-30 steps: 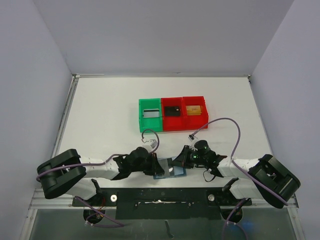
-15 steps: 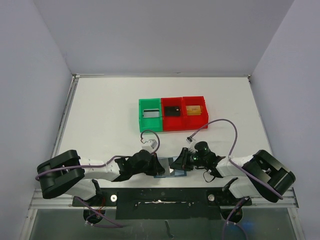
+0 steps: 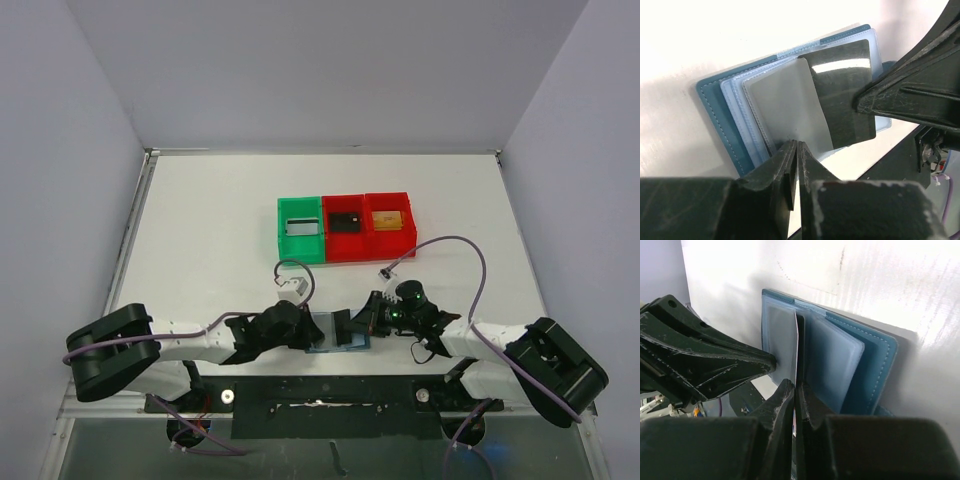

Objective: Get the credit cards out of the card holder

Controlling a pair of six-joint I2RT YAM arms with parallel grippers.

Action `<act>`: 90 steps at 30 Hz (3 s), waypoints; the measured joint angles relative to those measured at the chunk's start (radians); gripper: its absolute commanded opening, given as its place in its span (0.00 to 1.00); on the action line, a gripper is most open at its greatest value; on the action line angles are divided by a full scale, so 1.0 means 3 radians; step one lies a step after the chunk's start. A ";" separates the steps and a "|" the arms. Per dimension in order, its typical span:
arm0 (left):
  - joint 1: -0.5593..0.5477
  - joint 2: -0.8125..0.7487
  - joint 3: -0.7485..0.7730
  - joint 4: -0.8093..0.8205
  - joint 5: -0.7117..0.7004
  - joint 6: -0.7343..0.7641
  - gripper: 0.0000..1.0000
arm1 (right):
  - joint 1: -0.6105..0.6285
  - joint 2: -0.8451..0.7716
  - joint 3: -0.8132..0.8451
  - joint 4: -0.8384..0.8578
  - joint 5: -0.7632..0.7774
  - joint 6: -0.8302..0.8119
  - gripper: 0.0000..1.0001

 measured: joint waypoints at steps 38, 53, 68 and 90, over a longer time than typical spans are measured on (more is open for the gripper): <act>-0.0071 0.0473 0.0796 -0.0762 -0.0233 0.0271 0.10 | -0.0018 0.0459 -0.0081 0.0547 0.0122 0.0507 0.26; -0.0071 0.0443 0.0729 -0.0674 -0.0248 0.0188 0.10 | -0.0148 0.0829 -0.0184 0.1261 0.0006 0.0595 0.17; -0.0071 0.0333 0.0567 -0.0537 -0.0226 0.0107 0.10 | -0.0067 0.0933 -0.0322 0.1617 0.0024 0.0741 0.17; -0.0056 0.0345 0.0586 -0.0566 -0.0095 0.0168 0.07 | 0.0055 0.0829 -0.0294 0.1453 0.0202 0.0788 0.31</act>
